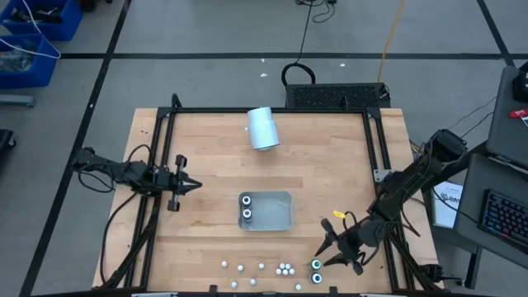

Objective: Pick & Place food coloring
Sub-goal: Put the big green food coloring bottle into the gray bin

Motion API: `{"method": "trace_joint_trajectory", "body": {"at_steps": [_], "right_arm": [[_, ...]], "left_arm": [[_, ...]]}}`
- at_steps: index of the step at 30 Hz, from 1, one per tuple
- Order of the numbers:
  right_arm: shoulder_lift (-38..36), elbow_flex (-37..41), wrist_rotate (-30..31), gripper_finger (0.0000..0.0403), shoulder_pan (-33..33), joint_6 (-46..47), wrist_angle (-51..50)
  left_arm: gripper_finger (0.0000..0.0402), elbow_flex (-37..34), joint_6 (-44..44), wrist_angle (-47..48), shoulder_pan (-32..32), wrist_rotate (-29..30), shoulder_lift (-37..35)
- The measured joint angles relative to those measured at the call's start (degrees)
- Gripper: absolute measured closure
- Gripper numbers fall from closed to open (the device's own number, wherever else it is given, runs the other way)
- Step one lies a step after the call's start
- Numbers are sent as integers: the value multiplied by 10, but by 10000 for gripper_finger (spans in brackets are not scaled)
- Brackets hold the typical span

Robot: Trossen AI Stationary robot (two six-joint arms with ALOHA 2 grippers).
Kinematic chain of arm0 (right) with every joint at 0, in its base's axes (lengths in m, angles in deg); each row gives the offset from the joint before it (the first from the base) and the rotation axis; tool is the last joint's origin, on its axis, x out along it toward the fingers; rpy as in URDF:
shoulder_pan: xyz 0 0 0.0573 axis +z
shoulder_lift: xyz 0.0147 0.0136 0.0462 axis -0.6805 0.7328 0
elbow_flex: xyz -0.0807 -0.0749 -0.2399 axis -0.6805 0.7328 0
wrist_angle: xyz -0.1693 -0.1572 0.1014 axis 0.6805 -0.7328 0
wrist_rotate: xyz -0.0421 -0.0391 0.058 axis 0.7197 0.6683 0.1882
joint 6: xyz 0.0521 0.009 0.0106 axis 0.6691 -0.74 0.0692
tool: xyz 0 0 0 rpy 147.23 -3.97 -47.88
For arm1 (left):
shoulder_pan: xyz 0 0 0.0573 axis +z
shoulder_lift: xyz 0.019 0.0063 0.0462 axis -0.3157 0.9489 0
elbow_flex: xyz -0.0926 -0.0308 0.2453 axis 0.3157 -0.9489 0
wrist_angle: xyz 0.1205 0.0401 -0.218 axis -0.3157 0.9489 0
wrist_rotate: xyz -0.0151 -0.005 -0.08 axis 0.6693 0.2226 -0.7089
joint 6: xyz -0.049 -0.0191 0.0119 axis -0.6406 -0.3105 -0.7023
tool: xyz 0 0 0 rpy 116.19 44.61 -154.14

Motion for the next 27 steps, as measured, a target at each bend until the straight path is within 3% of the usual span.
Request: {"method": "trace_joint_trajectory", "body": {"at_steps": [8, 27], "right_arm": [[42, 0, 0, 209, 8, 32, 16], [100, 0, -1, 213, 7, 75, 67]], "left_arm": [[378, 0, -3, 5, 0, -5, 0], [378, 0, -16, 4, 0, -6, 0]]}}
